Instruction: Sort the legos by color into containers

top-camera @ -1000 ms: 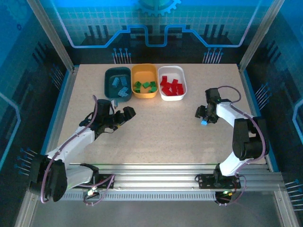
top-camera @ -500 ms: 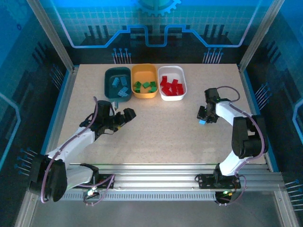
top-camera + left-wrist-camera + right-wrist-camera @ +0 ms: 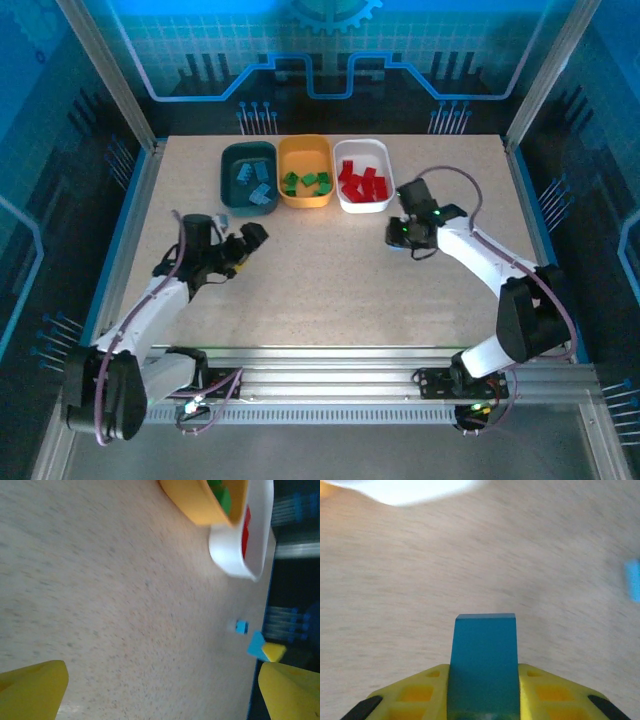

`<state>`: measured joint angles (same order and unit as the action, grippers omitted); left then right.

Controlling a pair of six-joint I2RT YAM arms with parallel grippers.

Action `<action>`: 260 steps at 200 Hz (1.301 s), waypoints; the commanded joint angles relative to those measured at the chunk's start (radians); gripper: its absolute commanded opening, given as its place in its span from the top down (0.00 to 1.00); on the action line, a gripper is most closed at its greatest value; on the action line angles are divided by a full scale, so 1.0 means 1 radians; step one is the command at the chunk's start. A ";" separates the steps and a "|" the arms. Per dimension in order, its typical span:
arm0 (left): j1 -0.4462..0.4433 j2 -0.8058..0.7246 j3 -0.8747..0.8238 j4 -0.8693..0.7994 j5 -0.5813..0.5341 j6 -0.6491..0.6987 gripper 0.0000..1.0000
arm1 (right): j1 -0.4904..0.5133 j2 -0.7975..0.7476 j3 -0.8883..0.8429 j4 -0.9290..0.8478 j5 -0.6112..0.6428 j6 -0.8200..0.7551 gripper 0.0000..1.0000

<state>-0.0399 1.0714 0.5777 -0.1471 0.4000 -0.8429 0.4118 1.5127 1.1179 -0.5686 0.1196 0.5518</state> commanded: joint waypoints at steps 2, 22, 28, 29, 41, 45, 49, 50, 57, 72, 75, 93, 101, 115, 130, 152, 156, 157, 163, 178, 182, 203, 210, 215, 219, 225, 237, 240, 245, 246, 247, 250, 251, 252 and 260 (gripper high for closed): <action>0.127 -0.045 -0.058 -0.033 0.087 -0.111 0.01 | 0.140 0.110 0.193 0.064 -0.025 0.028 0.69; 0.214 -0.077 -0.090 -0.067 0.109 -0.133 0.01 | 0.240 0.313 0.462 0.061 -0.022 -0.029 0.69; 0.234 -0.083 -0.102 -0.065 0.123 -0.138 0.01 | 0.256 0.367 0.534 0.065 -0.022 -0.047 0.69; 0.238 -0.084 -0.103 -0.064 0.126 -0.138 0.01 | 0.257 0.377 0.545 0.066 -0.022 -0.050 0.69; 0.264 -0.088 -0.122 -0.048 0.156 -0.143 0.01 | 0.271 0.485 0.679 0.067 -0.037 -0.070 0.70; 0.270 -0.087 -0.126 -0.045 0.166 -0.142 0.01 | 0.272 0.520 0.727 0.066 -0.044 -0.073 0.70; 0.276 -0.085 -0.129 -0.041 0.173 -0.141 0.01 | 0.275 0.554 0.770 0.067 -0.055 -0.083 0.70; 0.277 -0.085 -0.130 -0.040 0.176 -0.141 0.01 | 0.275 0.563 0.780 0.067 -0.057 -0.086 0.70; 0.283 -0.084 -0.135 -0.035 0.184 -0.139 0.01 | 0.277 0.621 0.853 0.066 -0.071 -0.100 0.70; 0.291 -0.080 -0.142 -0.018 0.206 -0.134 0.01 | 0.281 0.738 1.000 0.068 -0.109 -0.136 0.70; 0.294 -0.079 -0.141 -0.015 0.211 -0.132 0.01 | 0.281 0.759 1.028 0.068 -0.116 -0.142 0.71; 0.301 -0.072 -0.135 -0.005 0.234 -0.117 0.01 | 0.283 0.895 1.208 0.033 -0.130 -0.165 0.71; 0.303 -0.069 -0.130 -0.005 0.242 -0.108 0.01 | 0.282 0.952 1.294 0.001 -0.135 -0.168 0.71; 0.305 -0.063 -0.120 -0.008 0.255 -0.092 0.01 | 0.280 1.039 1.423 -0.042 -0.160 -0.171 0.72; 0.305 -0.060 -0.118 -0.006 0.263 -0.082 0.01 | 0.282 1.099 1.519 -0.075 -0.170 -0.181 0.72; 0.305 -0.057 -0.124 0.015 0.275 -0.088 0.01 | 0.283 1.114 1.530 -0.046 -0.167 -0.189 0.71; 0.305 -0.057 -0.124 0.020 0.278 -0.087 0.01 | 0.282 1.116 1.531 -0.039 -0.166 -0.188 0.71; 0.305 -0.057 -0.124 0.020 0.279 -0.088 0.01 | 0.282 1.116 1.531 -0.037 -0.166 -0.188 0.70; 0.305 -0.055 -0.126 0.024 0.284 -0.089 0.01 | 0.281 1.121 1.532 -0.029 -0.162 -0.189 0.68; 0.305 -0.055 -0.128 0.036 0.294 -0.091 0.01 | 0.282 1.136 1.539 0.003 -0.179 -0.194 0.48; 0.305 -0.055 -0.128 0.039 0.296 -0.093 0.01 | 0.282 1.142 1.547 0.004 -0.185 -0.194 0.40; 0.305 -0.054 -0.128 0.050 0.307 -0.094 0.01 | 0.290 1.159 1.612 -0.033 -0.173 -0.219 0.26; 0.305 -0.056 -0.128 0.052 0.311 -0.094 0.01 | 0.294 1.148 1.606 -0.037 -0.162 -0.227 0.25; 0.305 -0.057 -0.128 0.053 0.312 -0.094 0.01 | 0.295 1.135 1.600 -0.039 -0.153 -0.230 0.25; 0.305 -0.058 -0.128 0.053 0.313 -0.096 0.01 | 0.295 1.122 1.589 -0.039 -0.145 -0.231 0.25; 0.305 -0.060 -0.129 0.053 0.313 -0.097 0.01 | 0.294 1.100 1.570 -0.037 -0.137 -0.233 0.25; 0.305 -0.067 -0.131 0.055 0.317 -0.102 0.01 | 0.295 1.042 1.519 -0.043 -0.117 -0.234 0.26; 0.304 -0.070 -0.131 0.056 0.320 -0.103 0.01 | 0.296 1.024 1.505 -0.044 -0.110 -0.235 0.27; 0.304 -0.074 -0.134 0.059 0.324 -0.106 0.01 | 0.296 0.990 1.467 -0.044 -0.091 -0.233 0.28; 0.304 -0.075 -0.135 0.059 0.325 -0.105 0.01 | 0.296 0.982 1.458 -0.044 -0.086 -0.232 0.28; 0.304 -0.076 -0.136 0.059 0.325 -0.106 0.01 | 0.296 0.974 1.450 -0.044 -0.081 -0.230 0.28; 0.302 -0.080 -0.136 0.060 0.327 -0.105 0.01 | 0.297 0.951 1.425 -0.043 -0.067 -0.229 0.29; 0.301 -0.081 -0.135 0.060 0.327 -0.106 0.01 | 0.297 0.942 1.414 -0.042 -0.062 -0.228 0.29; 0.301 -0.082 -0.135 0.060 0.326 -0.106 0.01 | 0.296 0.934 1.403 -0.041 -0.057 -0.226 0.29; 0.294 -0.094 -0.139 0.058 0.325 -0.104 0.01 | 0.297 0.862 1.307 -0.028 -0.016 -0.219 0.30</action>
<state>0.2535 1.0100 0.4477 -0.1123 0.6838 -0.9440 0.6979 2.5919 2.5797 -0.5915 0.0021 0.3374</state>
